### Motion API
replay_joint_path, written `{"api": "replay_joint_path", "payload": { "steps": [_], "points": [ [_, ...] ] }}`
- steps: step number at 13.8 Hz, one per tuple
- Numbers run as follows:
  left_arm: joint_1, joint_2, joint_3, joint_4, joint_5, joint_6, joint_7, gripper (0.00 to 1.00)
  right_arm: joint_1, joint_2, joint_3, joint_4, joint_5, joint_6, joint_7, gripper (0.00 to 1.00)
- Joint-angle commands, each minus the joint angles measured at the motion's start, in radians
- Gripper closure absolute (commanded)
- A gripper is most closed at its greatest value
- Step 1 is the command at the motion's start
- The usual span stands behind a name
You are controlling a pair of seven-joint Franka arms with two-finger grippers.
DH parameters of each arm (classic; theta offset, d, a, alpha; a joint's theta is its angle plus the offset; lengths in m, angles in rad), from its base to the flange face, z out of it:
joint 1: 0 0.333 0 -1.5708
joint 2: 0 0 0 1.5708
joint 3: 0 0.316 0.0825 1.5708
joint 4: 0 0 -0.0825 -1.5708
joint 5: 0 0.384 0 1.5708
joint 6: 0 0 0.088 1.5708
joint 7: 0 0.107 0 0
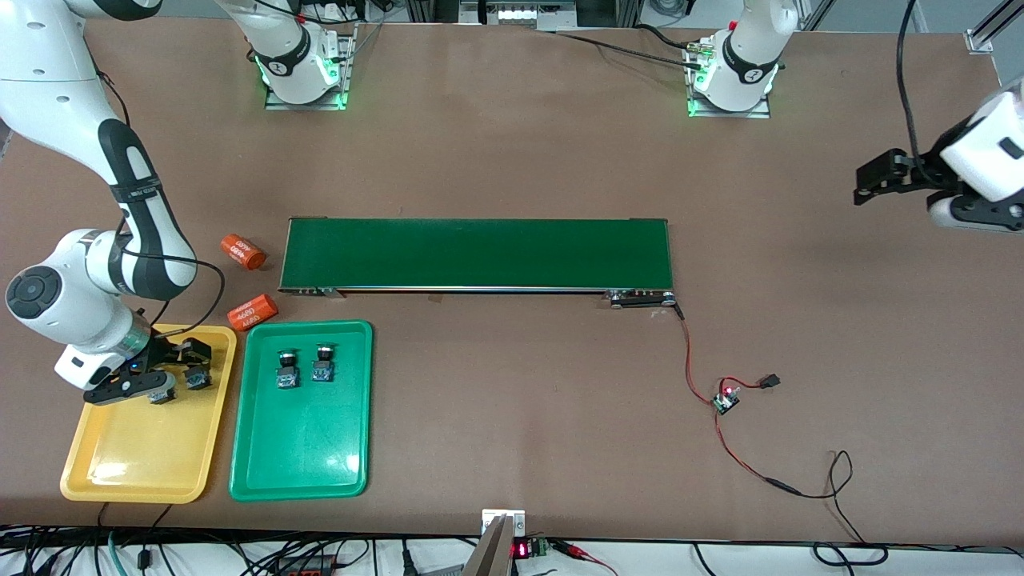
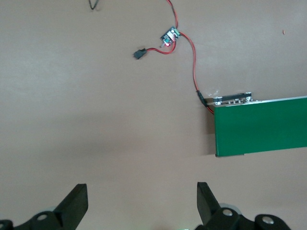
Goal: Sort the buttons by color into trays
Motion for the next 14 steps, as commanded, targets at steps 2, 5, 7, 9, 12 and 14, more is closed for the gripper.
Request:
{"api": "replay_joint_path", "payload": {
  "steps": [2, 5, 7, 9, 12, 14],
  "points": [
    [-0.007, 0.005, 0.031, 0.019, -0.018, -0.002, 0.014, 0.00, 0.053, -0.155, 0.008, -0.010, 0.006, -0.218, 0.172, 0.00],
    [0.009, 0.046, 0.031, 0.019, -0.024, 0.024, 0.028, 0.00, 0.134, -0.328, 0.007, -0.003, 0.006, -0.448, 0.243, 0.00],
    [0.007, 0.035, 0.019, 0.027, -0.025, 0.017, 0.015, 0.00, 0.156, -0.445, 0.007, 0.000, 0.003, -0.595, 0.242, 0.00],
    [0.007, 0.012, 0.020, 0.022, -0.024, -0.003, 0.014, 0.00, 0.182, -0.546, 0.005, -0.002, 0.003, -0.723, 0.248, 0.00],
    [0.010, 0.002, 0.025, 0.022, -0.022, -0.014, 0.014, 0.00, 0.211, -0.640, -0.031, -0.011, 0.008, -0.862, 0.273, 0.00],
    [0.010, 0.002, 0.026, 0.024, -0.015, -0.011, 0.014, 0.00, 0.248, -0.668, -0.064, -0.019, 0.014, -0.905, 0.276, 0.00]
  ]
}}
